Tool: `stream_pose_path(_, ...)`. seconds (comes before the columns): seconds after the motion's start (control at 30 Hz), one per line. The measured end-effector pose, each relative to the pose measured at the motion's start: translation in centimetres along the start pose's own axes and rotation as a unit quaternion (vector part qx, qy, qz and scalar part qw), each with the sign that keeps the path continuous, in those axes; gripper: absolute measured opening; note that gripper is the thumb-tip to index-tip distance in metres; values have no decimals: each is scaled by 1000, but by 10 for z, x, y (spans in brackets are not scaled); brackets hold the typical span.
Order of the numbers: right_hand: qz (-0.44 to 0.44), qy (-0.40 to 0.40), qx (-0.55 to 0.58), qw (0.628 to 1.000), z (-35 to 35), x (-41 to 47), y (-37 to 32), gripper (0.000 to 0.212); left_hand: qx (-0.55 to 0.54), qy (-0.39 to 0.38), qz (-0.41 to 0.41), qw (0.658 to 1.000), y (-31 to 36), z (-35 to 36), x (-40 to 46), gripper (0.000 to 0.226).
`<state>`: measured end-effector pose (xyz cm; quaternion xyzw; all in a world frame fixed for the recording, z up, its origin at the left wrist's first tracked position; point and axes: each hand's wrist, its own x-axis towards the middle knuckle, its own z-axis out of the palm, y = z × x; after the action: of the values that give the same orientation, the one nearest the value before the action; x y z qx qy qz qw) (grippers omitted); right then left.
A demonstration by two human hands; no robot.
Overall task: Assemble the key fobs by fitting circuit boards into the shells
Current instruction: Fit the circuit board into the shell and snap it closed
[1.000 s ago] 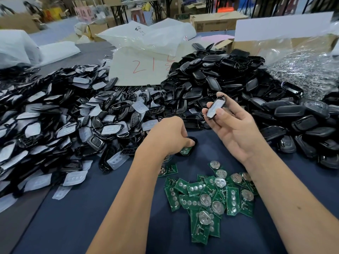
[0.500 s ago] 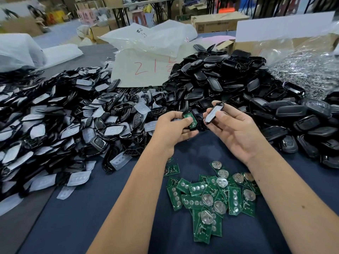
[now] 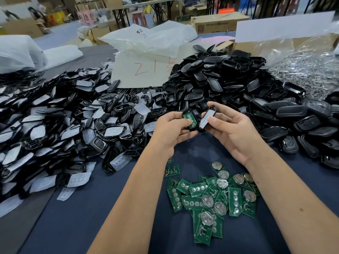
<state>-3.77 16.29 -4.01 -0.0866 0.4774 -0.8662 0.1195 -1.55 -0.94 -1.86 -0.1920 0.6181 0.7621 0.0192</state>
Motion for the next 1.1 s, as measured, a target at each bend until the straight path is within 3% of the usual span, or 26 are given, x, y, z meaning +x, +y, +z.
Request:
stream_pose_path(0.27, 7, 23, -16, 1000, 0, 0, -2, 50, -7, 1, 7, 1000, -1, -1, 1, 13)
stream_pose_path(0.57, 5, 42, -107, 993, -1, -1, -4, 52, 20, 3, 33, 999, -2, -2, -1, 13)
stream_pose_path(0.87, -22, 65, -148, 987, 0, -1, 3, 39, 122, 8, 126, 985, -3, -2, -1, 7)
stream_pose_path(1.1, -46, 84, -160, 982, 1, -1, 5, 41, 225, 15, 232, 946, -8, 0, -1, 9)
